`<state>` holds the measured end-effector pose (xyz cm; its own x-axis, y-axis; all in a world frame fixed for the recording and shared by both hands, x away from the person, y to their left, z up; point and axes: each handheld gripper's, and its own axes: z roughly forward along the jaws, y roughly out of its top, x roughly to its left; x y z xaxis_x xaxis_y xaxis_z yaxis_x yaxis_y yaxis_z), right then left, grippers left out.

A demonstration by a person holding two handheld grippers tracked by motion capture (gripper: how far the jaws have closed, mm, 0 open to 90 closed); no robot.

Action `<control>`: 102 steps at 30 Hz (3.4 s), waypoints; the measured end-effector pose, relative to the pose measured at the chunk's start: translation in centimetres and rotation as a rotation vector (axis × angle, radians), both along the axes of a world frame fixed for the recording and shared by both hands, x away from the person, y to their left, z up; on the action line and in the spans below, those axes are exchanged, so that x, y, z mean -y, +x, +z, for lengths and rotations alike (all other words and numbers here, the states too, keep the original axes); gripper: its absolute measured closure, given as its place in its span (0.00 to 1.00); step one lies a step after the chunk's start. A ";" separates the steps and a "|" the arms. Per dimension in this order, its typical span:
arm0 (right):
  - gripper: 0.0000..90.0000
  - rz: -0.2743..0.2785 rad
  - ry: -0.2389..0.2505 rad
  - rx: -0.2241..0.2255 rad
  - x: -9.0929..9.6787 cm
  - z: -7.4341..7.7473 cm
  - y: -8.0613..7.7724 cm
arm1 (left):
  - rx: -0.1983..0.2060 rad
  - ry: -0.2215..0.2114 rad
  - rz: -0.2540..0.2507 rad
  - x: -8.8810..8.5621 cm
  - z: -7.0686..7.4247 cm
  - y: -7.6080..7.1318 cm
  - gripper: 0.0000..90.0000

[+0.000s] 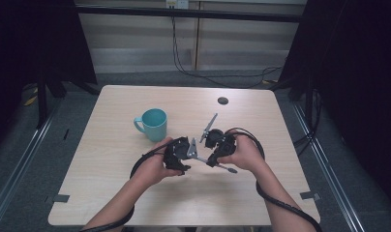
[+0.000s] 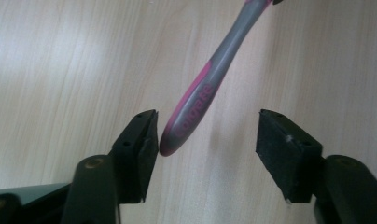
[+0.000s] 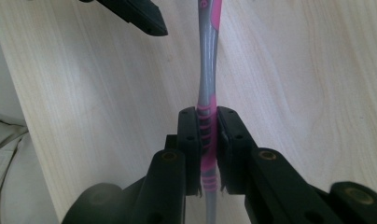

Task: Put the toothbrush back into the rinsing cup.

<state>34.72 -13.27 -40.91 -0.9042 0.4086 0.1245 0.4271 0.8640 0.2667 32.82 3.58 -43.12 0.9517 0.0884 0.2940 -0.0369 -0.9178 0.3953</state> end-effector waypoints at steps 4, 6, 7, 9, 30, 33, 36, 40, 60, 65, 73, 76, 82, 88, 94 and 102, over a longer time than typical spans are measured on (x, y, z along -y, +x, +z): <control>0.90 0.010 -0.001 0.001 -0.2 0.0 0.0 | 0.032 0.038 -0.026 0.2 0.2 0.1 0.56; 0.90 0.011 -0.003 -0.002 -0.2 0.0 0.0 | 0.034 0.044 -0.023 0.1 0.2 0.0 0.60; 0.90 0.017 0.002 -0.004 -0.2 -0.1 0.0 | 0.032 0.071 -0.052 0.0 0.3 0.3 0.61; 0.90 0.023 0.003 -0.004 -0.2 0.0 0.0 | 0.039 0.075 -0.051 0.0 0.3 0.2 0.61; 0.90 0.070 0.017 -0.019 -0.8 -0.1 -0.4 | 0.054 0.084 -0.048 -0.3 -0.1 -0.1 0.81; 0.89 0.081 0.008 -0.010 -0.9 0.0 -0.4 | 0.062 0.106 -0.040 -0.2 -0.1 -0.2 0.82; 0.88 0.060 0.016 0.001 -0.9 0.2 -0.4 | 0.020 0.111 -0.063 -0.2 -0.4 -0.3 0.84; 0.85 0.021 0.060 0.007 -0.2 0.6 -0.2 | -0.004 0.111 -0.088 -0.3 -0.4 -0.6 0.87; 0.43 -0.121 0.207 0.119 2.3 2.0 0.5 | -0.086 0.057 0.043 -1.5 -0.3 0.1 0.88; 0.42 -0.194 0.238 0.144 3.6 2.1 0.5 | -0.097 0.027 0.092 -2.5 -0.2 0.7 0.88; 0.41 -0.212 0.260 0.138 4.2 1.7 0.4 | -0.118 -0.022 0.189 -3.8 -0.1 1.7 0.88; 0.41 -0.211 0.252 0.130 4.2 1.3 0.3 | -0.116 -0.044 0.223 -4.3 -0.1 1.9 0.88; 0.42 -0.230 0.278 0.109 4.3 0.4 0.1 | -0.121 -0.067 0.254 -4.7 0.0 2.0 0.88; 0.43 -0.259 0.331 0.089 4.2 -0.7 0.0 | -0.112 -0.104 0.273 -4.7 0.1 1.9 0.88; 0.44 -0.281 0.363 0.078 3.9 -1.4 -0.1 | -0.106 -0.145 0.286 -4.7 0.2 1.8 0.88; 0.45 -0.295 0.387 0.075 3.6 -1.8 0.0 | -0.100 -0.171 0.275 -4.5 0.4 1.3 0.88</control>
